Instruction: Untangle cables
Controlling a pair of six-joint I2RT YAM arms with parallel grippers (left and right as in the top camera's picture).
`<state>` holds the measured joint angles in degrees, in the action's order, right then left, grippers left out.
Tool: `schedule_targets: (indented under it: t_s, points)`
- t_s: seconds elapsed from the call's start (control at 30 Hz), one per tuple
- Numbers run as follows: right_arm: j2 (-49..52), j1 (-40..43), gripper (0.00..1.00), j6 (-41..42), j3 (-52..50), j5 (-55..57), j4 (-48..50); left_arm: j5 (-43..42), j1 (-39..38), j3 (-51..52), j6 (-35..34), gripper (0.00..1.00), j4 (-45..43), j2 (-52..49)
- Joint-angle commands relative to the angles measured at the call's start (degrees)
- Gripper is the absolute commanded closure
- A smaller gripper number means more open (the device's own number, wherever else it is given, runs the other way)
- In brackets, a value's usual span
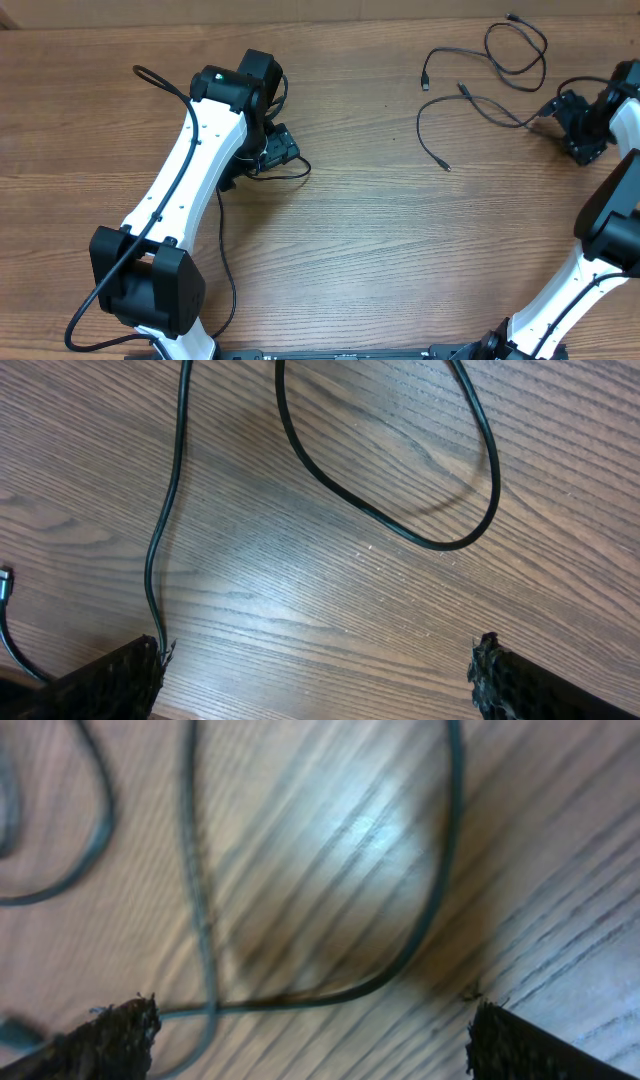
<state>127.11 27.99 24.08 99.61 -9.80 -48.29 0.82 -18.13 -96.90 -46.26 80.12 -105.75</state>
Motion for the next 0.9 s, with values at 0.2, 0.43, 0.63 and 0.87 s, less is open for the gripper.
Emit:
schedule_targets:
  t_s: [0.2,0.43,0.63,0.87]
  points:
    - [-5.11,-5.42,0.01,-14.58,4.13,-18.80,-6.73,-0.44,-0.28,-0.70,1.05,0.00,-0.79,1.99]
    - [-4.20,-18.16,0.08,-19.71,2.67,-6.64,-8.72,-0.44,-0.28,-0.70,1.07,0.00,-1.18,1.99]
    - [-2.45,-29.14,0.09,-19.15,2.56,8.52,-8.94,-0.42,-0.28,-0.70,1.09,0.00,-1.05,1.99]
    - [0.85,-35.23,0.30,-17.92,2.32,11.87,-8.59,-0.42,-0.28,-0.70,1.53,0.01,-0.83,1.99]
